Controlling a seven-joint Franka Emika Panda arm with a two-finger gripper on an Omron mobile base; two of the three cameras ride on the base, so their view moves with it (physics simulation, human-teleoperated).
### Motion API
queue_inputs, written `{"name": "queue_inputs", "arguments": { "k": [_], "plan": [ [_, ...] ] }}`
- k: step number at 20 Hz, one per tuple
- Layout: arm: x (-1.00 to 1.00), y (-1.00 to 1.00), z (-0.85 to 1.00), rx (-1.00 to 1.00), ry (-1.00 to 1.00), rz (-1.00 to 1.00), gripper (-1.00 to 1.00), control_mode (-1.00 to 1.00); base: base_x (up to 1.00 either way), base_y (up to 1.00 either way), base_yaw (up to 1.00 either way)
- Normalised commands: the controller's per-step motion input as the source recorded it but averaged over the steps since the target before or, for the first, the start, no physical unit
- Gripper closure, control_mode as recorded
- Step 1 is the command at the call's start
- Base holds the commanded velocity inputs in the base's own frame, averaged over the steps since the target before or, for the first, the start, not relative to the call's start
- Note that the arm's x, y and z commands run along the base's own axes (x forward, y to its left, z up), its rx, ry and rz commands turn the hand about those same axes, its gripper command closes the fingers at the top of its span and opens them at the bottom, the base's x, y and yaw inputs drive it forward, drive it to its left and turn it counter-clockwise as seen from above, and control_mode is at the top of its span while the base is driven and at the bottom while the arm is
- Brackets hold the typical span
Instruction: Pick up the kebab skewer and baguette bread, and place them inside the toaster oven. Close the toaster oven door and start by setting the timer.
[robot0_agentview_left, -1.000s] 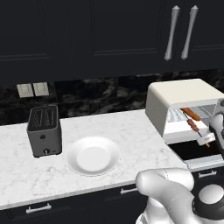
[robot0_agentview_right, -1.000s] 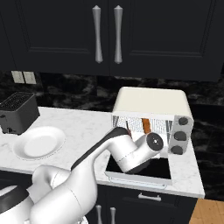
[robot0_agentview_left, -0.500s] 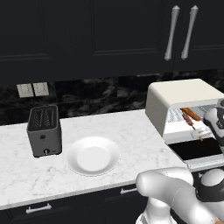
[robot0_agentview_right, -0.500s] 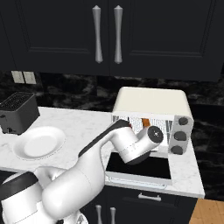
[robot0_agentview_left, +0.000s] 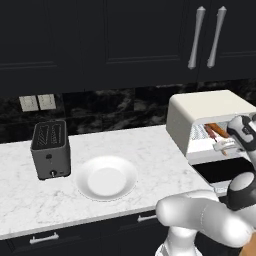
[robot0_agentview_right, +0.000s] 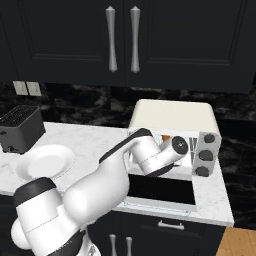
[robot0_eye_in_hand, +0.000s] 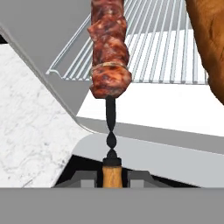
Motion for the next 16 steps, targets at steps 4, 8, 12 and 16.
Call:
{"name": "queue_inputs", "arguments": {
  "k": [4, 8, 12, 16],
  "plan": [
    [0.27, 0.0, 0.04, 0.03, 0.0, 0.0, 1.0, -1.0, 0.0, 0.0, 0.0],
    [0.29, 0.0, 0.03, 0.03, 0.0, 0.0, 1.0, -1.0, 0.0, 0.0, 0.0],
    [0.35, 0.0, 0.0, 0.03, 0.01, 0.0, 1.0, -1.0, 0.0, 0.0, 0.0],
    [0.33, 0.0, 0.0, 0.02, 0.0, 0.0, 1.0, -1.0, 0.0, 0.0, 0.0]
  ]
}}
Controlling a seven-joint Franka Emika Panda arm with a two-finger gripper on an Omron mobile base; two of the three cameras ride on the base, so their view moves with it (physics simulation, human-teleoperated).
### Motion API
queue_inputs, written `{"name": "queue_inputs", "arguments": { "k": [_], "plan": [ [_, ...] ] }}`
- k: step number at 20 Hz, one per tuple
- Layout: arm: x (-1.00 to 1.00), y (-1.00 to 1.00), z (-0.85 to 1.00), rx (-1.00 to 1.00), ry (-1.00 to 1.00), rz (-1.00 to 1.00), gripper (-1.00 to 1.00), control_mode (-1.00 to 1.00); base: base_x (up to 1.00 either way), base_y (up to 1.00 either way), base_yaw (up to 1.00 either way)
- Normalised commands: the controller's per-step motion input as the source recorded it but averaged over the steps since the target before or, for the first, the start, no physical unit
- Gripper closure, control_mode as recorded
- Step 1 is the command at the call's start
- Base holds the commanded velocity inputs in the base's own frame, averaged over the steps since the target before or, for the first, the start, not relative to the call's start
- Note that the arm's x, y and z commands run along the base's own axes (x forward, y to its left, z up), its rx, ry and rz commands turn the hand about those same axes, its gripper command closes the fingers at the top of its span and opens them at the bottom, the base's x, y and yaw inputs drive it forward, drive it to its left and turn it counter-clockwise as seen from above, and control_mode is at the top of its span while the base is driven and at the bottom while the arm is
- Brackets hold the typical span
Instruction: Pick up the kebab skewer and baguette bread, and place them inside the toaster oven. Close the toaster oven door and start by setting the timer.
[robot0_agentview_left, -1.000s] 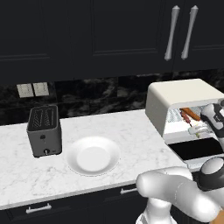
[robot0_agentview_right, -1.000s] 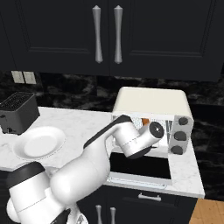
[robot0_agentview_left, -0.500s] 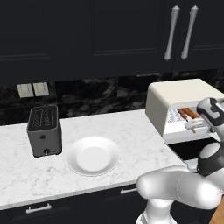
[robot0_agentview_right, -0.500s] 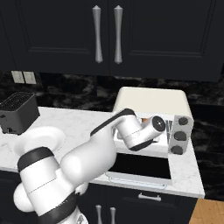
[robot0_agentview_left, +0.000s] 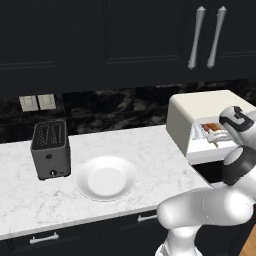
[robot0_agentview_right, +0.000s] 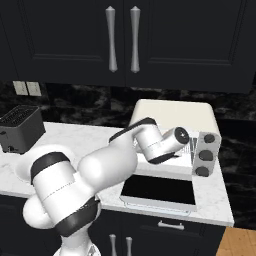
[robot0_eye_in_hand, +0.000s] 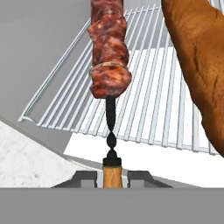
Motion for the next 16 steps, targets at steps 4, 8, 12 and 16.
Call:
{"name": "queue_inputs", "arguments": {
  "k": [4, 8, 12, 16],
  "plan": [
    [0.26, 0.0, 0.01, 0.02, 0.0, 0.0, 1.0, -1.0, 0.0, 0.0, 0.0],
    [0.21, 0.0, 0.0, 0.01, 0.0, 0.0, 1.0, -1.0, 0.0, 0.0, 0.0],
    [0.2, 0.0, 0.0, 0.0, 0.0, 0.0, 1.0, -1.0, 0.0, 0.0, 0.0],
    [0.2, 0.0, 0.0, 0.0, -0.03, 0.0, 1.0, -1.0, 0.0, 0.0, 0.0]
  ]
}}
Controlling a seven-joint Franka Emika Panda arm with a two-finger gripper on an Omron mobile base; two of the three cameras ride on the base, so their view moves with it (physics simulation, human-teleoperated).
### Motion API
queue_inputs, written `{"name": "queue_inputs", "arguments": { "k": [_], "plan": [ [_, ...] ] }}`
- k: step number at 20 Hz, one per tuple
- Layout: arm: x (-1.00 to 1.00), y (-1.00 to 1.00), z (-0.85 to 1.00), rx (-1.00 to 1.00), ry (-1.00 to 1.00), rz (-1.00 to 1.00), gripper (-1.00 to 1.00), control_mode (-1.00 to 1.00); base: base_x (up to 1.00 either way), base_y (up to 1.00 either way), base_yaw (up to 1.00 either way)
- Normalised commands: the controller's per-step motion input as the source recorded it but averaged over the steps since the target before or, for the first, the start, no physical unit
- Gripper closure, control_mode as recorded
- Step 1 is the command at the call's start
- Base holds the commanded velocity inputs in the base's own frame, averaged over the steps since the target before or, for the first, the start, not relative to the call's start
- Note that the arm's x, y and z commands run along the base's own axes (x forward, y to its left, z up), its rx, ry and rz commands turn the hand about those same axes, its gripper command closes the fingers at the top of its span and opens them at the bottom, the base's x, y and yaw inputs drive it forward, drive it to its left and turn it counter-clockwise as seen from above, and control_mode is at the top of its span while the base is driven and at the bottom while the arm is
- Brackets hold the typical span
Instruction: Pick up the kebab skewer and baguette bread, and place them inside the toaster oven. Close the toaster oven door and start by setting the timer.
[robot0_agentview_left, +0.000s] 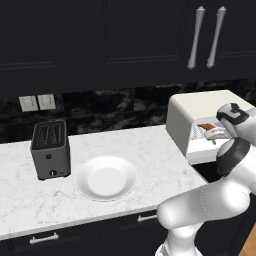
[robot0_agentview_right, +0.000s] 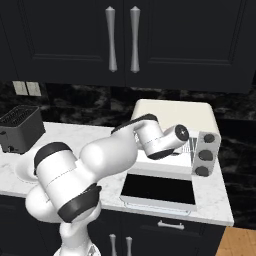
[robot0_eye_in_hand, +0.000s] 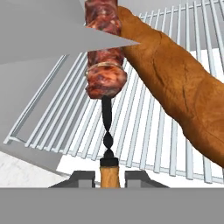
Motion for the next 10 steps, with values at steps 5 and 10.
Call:
{"name": "queue_inputs", "arguments": {
  "k": [5, 10],
  "plan": [
    [0.33, 0.0, 0.06, 0.0, 0.0, 0.0, 1.0, -1.0, 0.0, 0.0, 0.0],
    [0.34, 0.0, 0.01, 0.0, 0.0, -0.02, -1.0, -1.0, 0.0, 0.0, 0.0]
  ]
}}
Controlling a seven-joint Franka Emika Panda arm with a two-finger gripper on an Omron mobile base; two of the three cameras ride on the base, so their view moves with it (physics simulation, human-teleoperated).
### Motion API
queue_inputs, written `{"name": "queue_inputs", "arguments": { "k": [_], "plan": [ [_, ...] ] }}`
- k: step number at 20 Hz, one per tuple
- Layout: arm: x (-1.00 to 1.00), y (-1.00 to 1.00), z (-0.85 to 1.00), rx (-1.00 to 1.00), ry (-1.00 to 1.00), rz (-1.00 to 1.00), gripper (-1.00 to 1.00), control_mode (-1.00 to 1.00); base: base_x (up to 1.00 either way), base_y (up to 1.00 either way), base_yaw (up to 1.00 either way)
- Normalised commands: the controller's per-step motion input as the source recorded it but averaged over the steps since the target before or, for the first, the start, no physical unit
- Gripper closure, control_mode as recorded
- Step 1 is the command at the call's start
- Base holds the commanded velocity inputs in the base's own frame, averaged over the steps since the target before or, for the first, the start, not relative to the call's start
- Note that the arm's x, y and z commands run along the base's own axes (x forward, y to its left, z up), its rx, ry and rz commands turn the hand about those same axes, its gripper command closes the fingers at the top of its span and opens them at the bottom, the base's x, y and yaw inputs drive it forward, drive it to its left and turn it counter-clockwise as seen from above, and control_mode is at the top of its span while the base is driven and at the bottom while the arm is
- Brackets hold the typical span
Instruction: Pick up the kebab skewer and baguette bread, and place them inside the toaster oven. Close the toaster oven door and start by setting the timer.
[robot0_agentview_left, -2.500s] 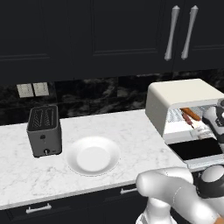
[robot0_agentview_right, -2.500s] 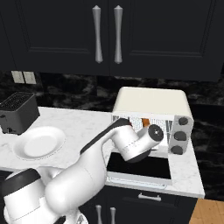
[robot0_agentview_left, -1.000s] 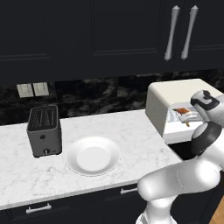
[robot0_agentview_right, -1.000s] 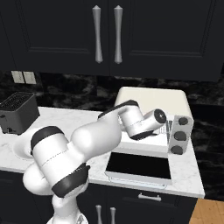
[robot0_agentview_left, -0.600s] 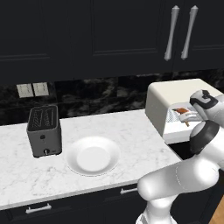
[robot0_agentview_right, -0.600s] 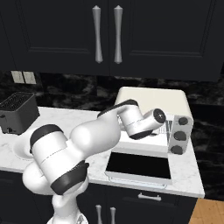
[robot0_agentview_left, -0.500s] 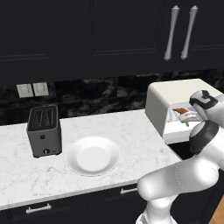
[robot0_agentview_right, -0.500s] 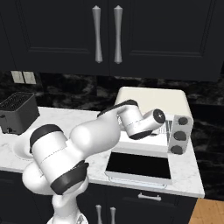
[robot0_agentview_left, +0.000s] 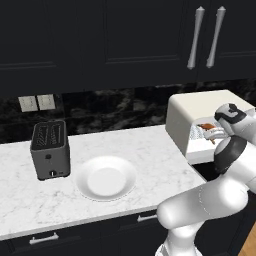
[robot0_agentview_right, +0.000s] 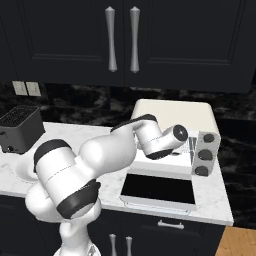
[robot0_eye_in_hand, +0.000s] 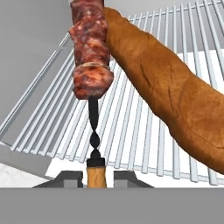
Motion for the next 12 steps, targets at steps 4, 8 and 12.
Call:
{"name": "queue_inputs", "arguments": {
  "k": [4, 8, 12],
  "plan": [
    [0.06, 0.0, 0.0, 0.0, 0.0, -0.01, -1.0, -1.0, 0.0, 0.0, 0.0],
    [0.01, 0.0, 0.12, 0.0, 0.0, -0.02, -1.0, -1.0, 0.0, 0.0, 0.0],
    [-0.06, 0.0, 0.33, 0.0, 0.0, -0.06, -1.0, -1.0, 0.0, 0.0, 0.0]
  ]
}}
